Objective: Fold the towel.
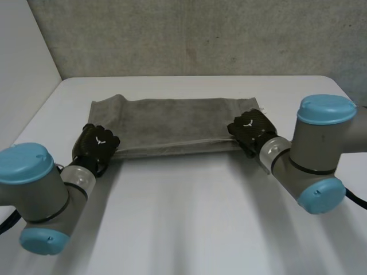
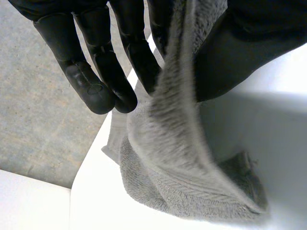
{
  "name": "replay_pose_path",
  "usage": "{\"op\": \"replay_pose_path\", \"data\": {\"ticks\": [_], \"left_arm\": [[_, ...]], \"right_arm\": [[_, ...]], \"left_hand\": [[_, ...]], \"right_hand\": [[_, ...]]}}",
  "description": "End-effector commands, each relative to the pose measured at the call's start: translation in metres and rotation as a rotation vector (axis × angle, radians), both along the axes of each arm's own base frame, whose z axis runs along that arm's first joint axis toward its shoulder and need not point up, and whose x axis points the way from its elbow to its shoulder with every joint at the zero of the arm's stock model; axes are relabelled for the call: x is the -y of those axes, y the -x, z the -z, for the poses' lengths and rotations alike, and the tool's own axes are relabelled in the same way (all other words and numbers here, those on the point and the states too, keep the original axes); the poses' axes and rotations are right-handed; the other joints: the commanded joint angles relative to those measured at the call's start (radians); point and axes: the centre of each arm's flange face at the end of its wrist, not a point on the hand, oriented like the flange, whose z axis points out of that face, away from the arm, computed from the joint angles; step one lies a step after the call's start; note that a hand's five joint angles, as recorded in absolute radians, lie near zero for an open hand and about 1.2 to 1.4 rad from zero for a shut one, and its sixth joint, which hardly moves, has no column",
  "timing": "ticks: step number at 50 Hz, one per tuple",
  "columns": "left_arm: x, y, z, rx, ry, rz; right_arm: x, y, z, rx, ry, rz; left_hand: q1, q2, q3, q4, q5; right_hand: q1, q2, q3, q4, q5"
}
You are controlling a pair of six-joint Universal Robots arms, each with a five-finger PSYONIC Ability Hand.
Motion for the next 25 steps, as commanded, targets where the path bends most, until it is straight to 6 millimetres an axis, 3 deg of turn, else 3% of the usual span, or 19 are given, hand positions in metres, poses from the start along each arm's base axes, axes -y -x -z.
{"op": "replay_pose_path", "data": {"ticks": [1,4,6,8,15,21,22,23,24,25], "left_arm": [[0.005,-0.001,-0.004,-0.023,0.062,-0.014],[0.008,0.000,-0.003,-0.023,0.080,-0.015],[0.012,0.000,0.000,-0.026,0.103,-0.022],[0.014,0.000,0.001,-0.027,0.108,-0.027],[0.016,-0.006,0.004,-0.014,0.099,-0.077],[0.015,-0.017,0.008,-0.003,0.077,-0.105],[0.016,-0.020,0.009,-0.002,0.074,-0.113],[0.016,-0.020,0.009,-0.002,0.074,-0.113],[0.017,-0.022,0.010,-0.002,0.069,-0.116],[0.018,-0.025,0.009,-0.003,0.070,-0.122]], "right_arm": [[-0.014,0.023,-0.003,-0.016,-0.037,0.053],[-0.017,0.025,-0.001,-0.019,-0.046,0.056],[-0.020,0.029,0.004,-0.024,-0.065,0.068],[-0.020,0.030,0.006,-0.025,-0.071,0.070],[-0.012,0.043,0.010,-0.029,-0.085,0.123],[-0.010,0.044,0.010,-0.032,-0.075,0.142],[-0.010,0.045,0.010,-0.034,-0.073,0.149],[-0.010,0.045,0.010,-0.034,-0.073,0.149],[-0.009,0.046,0.010,-0.036,-0.070,0.159],[-0.009,0.046,0.010,-0.040,-0.070,0.168]], "left_hand": [[-0.234,-0.341,-0.374,-0.341,-0.467],[-0.359,-0.465,-0.498,-0.466,-0.592],[-0.633,-0.740,-0.773,-0.740,-0.866],[-0.719,-0.826,-0.859,-0.826,-0.952],[-0.711,-0.818,-0.851,-0.818,-0.944],[-0.517,-0.624,-0.657,-0.624,-0.750],[-0.351,-0.458,-0.491,-0.459,-0.585],[-0.350,-0.456,-0.490,-0.457,-0.583],[-0.094,-0.201,-0.234,-0.201,-0.327],[-0.010,-0.117,-0.150,-0.117,-0.244]], "right_hand": [[0.209,0.106,0.064,0.069,0.087],[0.209,0.106,0.064,0.069,0.087],[0.209,0.106,0.064,0.069,0.087],[0.209,0.106,0.064,0.069,0.087],[0.209,0.106,0.064,0.069,0.087],[0.209,0.106,0.064,0.069,0.087],[0.209,0.106,0.064,0.069,0.087],[0.209,0.106,0.064,0.069,0.087],[0.132,0.029,-0.013,-0.008,0.010],[-0.049,-0.152,-0.194,-0.189,-0.171]]}}
